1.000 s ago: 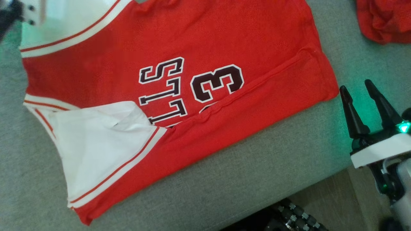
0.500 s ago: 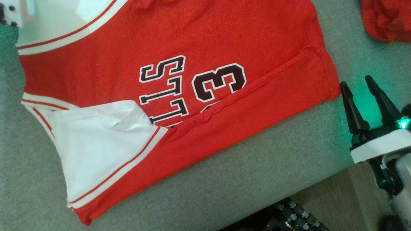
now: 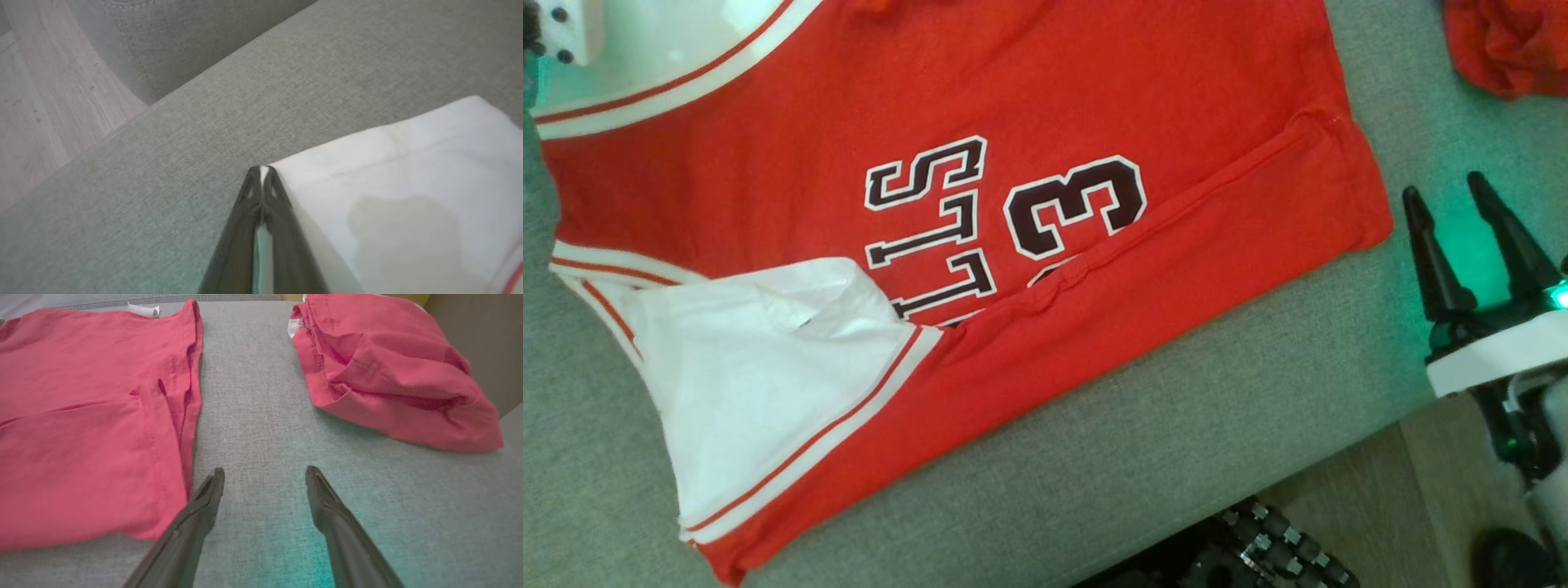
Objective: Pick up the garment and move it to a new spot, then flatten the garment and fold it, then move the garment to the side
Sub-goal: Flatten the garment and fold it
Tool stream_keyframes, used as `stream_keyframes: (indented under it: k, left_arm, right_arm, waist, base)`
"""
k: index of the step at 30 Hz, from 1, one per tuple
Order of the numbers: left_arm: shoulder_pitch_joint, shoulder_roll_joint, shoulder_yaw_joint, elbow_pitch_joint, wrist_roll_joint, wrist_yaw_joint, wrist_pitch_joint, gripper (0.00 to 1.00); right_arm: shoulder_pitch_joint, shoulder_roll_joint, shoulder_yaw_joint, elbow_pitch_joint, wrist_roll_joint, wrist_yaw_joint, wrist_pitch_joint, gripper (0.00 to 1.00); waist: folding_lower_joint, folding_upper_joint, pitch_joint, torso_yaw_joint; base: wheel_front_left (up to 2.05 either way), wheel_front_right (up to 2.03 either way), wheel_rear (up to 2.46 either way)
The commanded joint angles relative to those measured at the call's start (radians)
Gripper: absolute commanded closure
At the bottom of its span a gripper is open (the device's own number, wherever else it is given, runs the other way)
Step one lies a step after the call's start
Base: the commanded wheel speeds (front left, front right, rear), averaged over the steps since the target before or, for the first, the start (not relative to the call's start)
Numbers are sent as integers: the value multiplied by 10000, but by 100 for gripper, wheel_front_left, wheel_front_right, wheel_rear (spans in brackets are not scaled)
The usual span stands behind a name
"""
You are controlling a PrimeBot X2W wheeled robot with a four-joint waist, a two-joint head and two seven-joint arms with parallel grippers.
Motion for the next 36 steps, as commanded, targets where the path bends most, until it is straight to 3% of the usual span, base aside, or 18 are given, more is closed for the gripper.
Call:
stream_keyframes:
  k: [1, 8, 13, 21, 26, 36]
  left_arm:
    - [66, 429, 205, -147, -22, 6, 175, 100]
    - [59, 412, 126, -465, 8, -123, -456, 100]
    - [-147, 256, -152, -702, 84, -292, -1147, 100]
    - [-721, -42, -880, -852, 193, -434, -2165, 100]
    - [-997, -184, -1331, -801, 72, -455, -2496, 100]
    - [-1383, -251, -2190, -530, -390, -462, -3110, 100]
  right_arm:
    - [63, -489, -68, -110, 88, -7, -161, 0]
    - [-606, -935, -342, -539, 252, -7, -36, 0]
    - [-2201, -1283, 141, -585, 881, -7, 1155, 0]
    - [-5491, -950, 1961, 1509, 1545, -7, 2879, 0]
    - [-6739, -678, 3122, 2756, 2305, -7, 3718, 0]
    - [-7884, -737, 4590, 3793, 3566, -7, 3865, 0]
  waist:
    - [0, 0, 9, 21]
    - [0, 0, -159, 185]
    - [0, 0, -276, 474]
    - [0, 0, -210, 1153]
    - [0, 0, -221, 1490]
    - [0, 0, -270, 1853]
  base:
    - [0, 0, 0]
    - [0, 0, 0]
    - [0, 0, 0]
    - [0, 0, 0]
    - [0, 0, 0]
    - [0, 0, 0]
